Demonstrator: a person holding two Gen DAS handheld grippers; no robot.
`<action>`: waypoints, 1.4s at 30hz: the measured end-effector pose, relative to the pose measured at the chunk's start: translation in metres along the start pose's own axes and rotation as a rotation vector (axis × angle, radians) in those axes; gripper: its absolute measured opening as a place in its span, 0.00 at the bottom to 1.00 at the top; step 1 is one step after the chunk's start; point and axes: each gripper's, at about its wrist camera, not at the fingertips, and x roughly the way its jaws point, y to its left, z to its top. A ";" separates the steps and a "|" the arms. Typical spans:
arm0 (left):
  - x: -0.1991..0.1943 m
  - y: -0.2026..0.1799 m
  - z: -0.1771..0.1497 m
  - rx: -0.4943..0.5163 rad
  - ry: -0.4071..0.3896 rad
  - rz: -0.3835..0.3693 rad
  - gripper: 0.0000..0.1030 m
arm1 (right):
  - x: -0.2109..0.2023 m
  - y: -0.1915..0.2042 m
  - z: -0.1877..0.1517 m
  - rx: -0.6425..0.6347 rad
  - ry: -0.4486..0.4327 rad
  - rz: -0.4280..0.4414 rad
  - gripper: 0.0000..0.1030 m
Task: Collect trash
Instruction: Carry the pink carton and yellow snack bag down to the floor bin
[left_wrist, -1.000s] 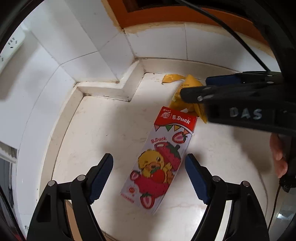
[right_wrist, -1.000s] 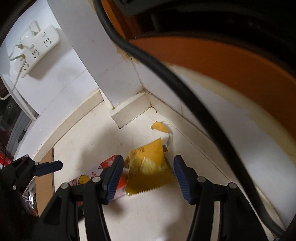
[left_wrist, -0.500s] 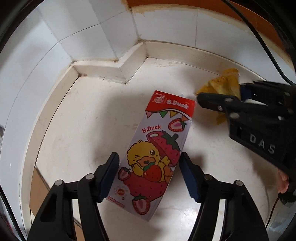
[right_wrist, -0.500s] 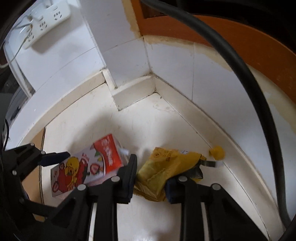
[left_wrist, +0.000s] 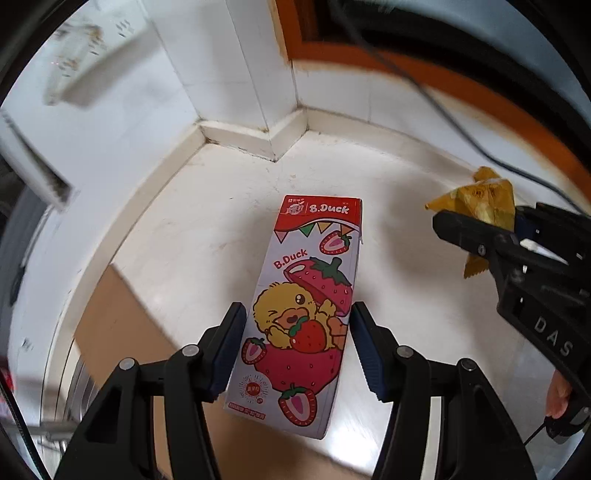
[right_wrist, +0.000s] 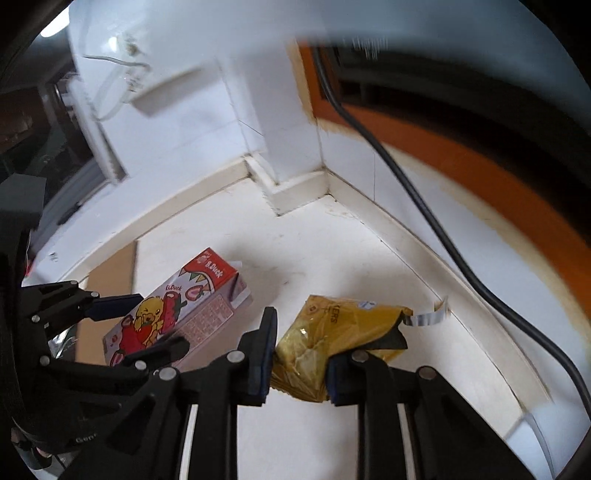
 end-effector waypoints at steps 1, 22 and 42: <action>-0.013 -0.001 -0.005 -0.005 -0.007 -0.002 0.54 | -0.015 0.004 -0.004 -0.001 -0.009 0.002 0.21; -0.298 -0.024 -0.208 0.005 -0.141 -0.071 0.54 | -0.306 0.126 -0.136 -0.017 -0.116 0.058 0.21; -0.201 -0.073 -0.431 -0.033 -0.111 -0.063 0.55 | -0.262 0.155 -0.362 0.040 0.090 0.029 0.21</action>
